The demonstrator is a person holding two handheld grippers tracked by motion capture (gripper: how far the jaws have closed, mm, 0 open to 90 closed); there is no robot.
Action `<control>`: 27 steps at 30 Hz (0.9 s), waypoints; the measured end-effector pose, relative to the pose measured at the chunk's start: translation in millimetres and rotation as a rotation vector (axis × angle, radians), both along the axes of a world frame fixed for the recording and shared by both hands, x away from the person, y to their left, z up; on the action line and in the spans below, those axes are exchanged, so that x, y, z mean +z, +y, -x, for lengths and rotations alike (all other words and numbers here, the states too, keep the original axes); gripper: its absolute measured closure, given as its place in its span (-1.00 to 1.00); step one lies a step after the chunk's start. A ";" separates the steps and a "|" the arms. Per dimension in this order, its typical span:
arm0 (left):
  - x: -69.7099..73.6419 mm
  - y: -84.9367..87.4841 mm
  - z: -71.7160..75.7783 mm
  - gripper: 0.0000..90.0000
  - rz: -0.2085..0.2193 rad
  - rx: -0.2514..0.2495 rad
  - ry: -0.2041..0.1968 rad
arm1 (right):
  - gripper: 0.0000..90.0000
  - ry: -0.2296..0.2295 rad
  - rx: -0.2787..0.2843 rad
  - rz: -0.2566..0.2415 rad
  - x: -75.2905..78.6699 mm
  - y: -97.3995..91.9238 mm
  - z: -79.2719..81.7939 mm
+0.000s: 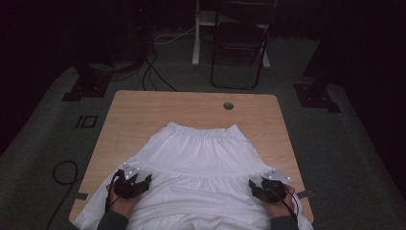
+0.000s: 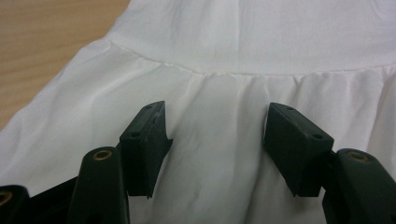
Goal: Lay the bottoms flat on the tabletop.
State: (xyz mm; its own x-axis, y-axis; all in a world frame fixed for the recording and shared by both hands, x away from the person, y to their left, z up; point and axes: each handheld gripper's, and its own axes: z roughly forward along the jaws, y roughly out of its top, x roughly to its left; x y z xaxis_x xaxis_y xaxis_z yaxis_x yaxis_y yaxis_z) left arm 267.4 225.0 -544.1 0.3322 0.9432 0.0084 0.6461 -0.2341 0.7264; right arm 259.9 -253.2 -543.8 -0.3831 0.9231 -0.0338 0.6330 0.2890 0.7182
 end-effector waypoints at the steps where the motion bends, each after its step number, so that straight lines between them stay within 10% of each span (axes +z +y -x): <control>1: 0.8 -0.4 1.8 -0.12 -0.003 0.002 0.008 | -0.16 0.009 0.008 0.002 0.9 -0.3 4.8; 12: 15.8 -17.2 -0.8 -0.14 -0.058 -0.034 -0.051 | -0.13 -0.038 0.032 -0.008 26.0 1.6 4.8; 19: 2.7 -18.5 -12.7 -0.17 -0.040 -0.047 0.008 | -0.15 0.042 0.033 0.004 7.8 9.4 -10.9; 27: -1.3 -14.2 -22.9 -0.25 -0.003 -0.044 -0.010 | -0.22 0.001 0.021 0.007 0.2 11.0 -21.8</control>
